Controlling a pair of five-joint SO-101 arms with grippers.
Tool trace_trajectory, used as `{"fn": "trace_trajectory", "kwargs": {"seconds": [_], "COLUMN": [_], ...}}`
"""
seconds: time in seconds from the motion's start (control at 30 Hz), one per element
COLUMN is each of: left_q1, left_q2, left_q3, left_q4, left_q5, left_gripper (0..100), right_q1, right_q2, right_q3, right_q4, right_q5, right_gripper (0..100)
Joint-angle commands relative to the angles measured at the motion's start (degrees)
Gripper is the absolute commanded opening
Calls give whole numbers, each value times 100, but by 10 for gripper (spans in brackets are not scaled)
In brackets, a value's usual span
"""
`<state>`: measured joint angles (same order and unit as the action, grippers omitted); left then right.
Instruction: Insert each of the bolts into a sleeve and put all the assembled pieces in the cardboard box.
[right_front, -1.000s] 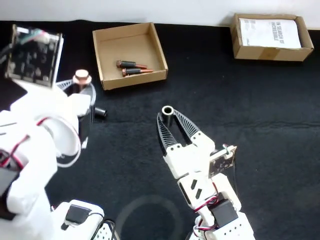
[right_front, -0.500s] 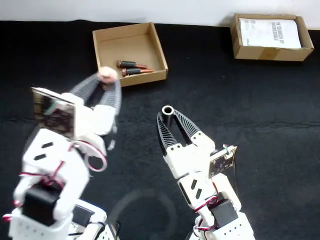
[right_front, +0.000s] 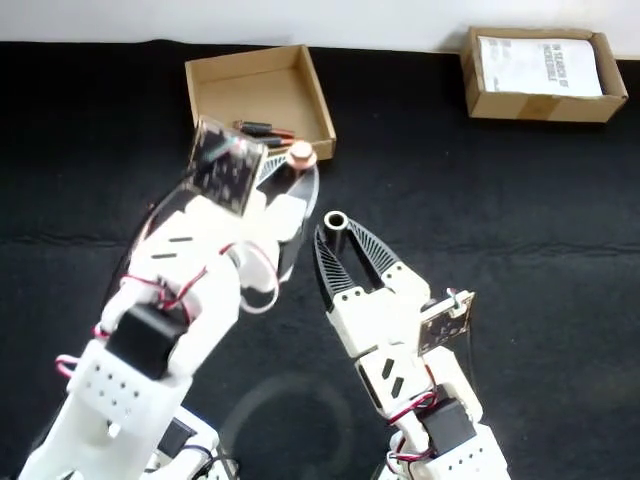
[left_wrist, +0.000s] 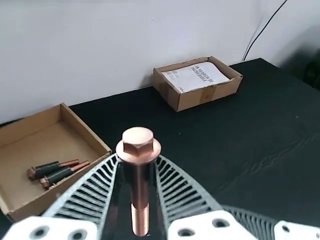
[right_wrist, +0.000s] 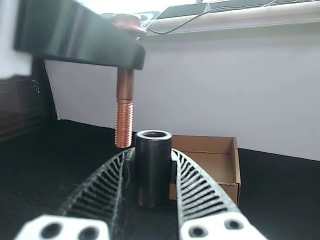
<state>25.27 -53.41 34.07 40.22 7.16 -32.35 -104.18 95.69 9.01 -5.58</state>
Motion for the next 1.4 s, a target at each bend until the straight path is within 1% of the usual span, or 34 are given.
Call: {"fn": "trace_trajectory", "kwargs": {"seconds": [0.0, 0.17, 0.33, 0.4, 0.7, 0.87, 1.17, 1.37], "left_q1": [57, 119, 699, 831, 848, 848, 848, 857], "left_q2": [286, 382, 374, 391, 400, 400, 400, 400], "left_q3": [-681, -1103, -1385, -1455, -1288, -892, -207, -163], "left_q4": [-114, -88, 422, 563, 563, 545, -53, -97], "left_q5": [193, 202, 211, 211, 193, 202, 211, 211], "left_gripper": [8, 8, 8, 8, 8, 8, 8, 8], "right_q1": [-48, -48, -48, -48, -48, -48, -40, -31], "right_q2": [-4, -4, -4, -4, -4, -4, -4, -4], "right_q3": [787, 787, 787, 787, 787, 787, 787, 787], "right_q4": [-84, -84, -84, -84, -84, -84, -84, -84], "right_q5": [-18, -9, -9, -9, -9, -9, -9, -9], "right_gripper": [7, 7, 7, 7, 7, 7, 7, 7]}}
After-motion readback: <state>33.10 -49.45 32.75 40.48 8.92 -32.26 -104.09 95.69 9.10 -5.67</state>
